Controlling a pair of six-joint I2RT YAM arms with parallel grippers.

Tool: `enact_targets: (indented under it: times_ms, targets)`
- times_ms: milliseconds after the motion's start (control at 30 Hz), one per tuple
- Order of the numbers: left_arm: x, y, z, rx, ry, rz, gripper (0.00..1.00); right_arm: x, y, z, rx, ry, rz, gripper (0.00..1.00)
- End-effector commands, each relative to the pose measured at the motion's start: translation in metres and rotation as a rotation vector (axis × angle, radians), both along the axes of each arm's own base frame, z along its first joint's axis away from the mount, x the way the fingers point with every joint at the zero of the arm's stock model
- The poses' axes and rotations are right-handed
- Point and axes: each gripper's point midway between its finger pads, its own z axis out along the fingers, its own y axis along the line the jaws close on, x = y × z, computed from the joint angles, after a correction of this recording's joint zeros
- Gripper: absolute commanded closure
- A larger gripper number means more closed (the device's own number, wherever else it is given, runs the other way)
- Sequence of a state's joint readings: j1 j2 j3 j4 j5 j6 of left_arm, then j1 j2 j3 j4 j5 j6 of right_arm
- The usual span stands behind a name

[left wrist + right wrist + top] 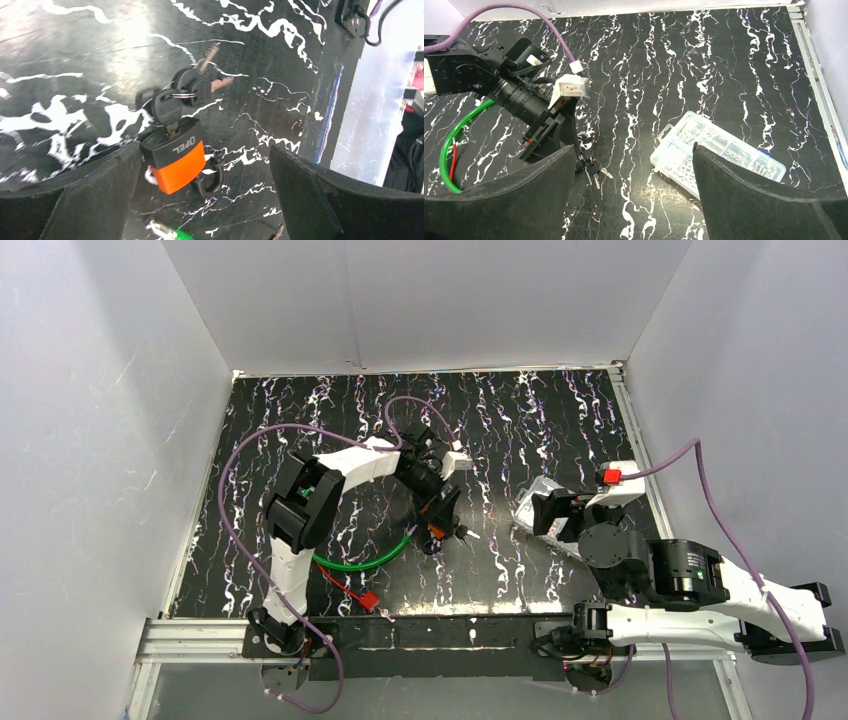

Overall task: Unlock with the key
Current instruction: Place the lock at the center of the board, then reset both arms

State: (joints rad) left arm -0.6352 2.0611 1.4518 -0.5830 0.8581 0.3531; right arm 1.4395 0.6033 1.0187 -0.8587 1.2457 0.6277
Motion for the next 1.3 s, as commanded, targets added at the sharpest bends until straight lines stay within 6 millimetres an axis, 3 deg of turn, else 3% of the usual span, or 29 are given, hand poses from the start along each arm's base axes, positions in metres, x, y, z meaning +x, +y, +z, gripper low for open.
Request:
enact_targets:
  times_ms: [0, 167, 300, 400, 500, 567, 700, 867, 967, 1033, 1100, 1267]
  targets:
    - [0.02, 0.01, 0.044, 0.023, -0.026, 0.1, 0.02, 0.003, 0.001, 0.017, 0.072, -0.021, -0.018, 0.07]
    - [0.053, 0.033, 0.119, 0.054, 0.006, 0.26, 0.02, 0.01, 0.015, 0.022, 0.051, -0.014, -0.001, 0.07]
    - [0.087, 0.069, 0.187, 0.037, -0.054, 0.394, 0.02, 0.035, 0.022, 0.013, 0.054, 0.07, 0.003, 0.07]
    - [0.106, 0.107, 0.219, 0.077, -0.155, 0.51, 0.02, 0.065, 0.017, 0.004, 0.092, 0.123, -0.028, 0.06]
    - [0.116, 0.151, 0.231, 0.144, -0.258, 0.638, 0.02, 0.095, 0.007, -0.005, 0.178, 0.176, -0.076, 0.06]
    - [0.116, 0.174, 0.221, 0.136, -0.249, 0.697, 0.02, 0.115, -0.006, -0.016, 0.252, 0.189, -0.152, 0.06]
    - [0.113, 0.214, 0.163, 0.213, -0.196, 0.798, 0.02, 0.146, -0.033, -0.051, 0.282, 0.096, -0.252, 0.05]
    - [0.125, 0.27, 0.128, 0.214, -0.31, 1.012, 0.02, 0.16, -0.081, -0.111, 0.139, 0.165, -0.444, 0.05]
    - [0.125, 0.298, 0.109, 0.23, -0.395, 1.104, 0.02, 0.16, -0.107, -0.135, 0.182, 0.224, -0.558, 0.05]
    - [0.123, 0.309, 0.093, 0.252, -0.437, 1.142, 0.02, 0.163, -0.119, -0.14, 0.196, 0.179, -0.582, 0.05]
    - [0.118, 0.316, 0.08, 0.27, -0.457, 1.163, 0.02, 0.167, -0.128, -0.133, 0.169, 0.074, -0.587, 0.05]
    - [0.116, 0.323, 0.056, 0.255, -0.516, 1.222, 0.02, 0.164, -0.154, -0.144, 0.078, 0.0, -0.655, 0.05]
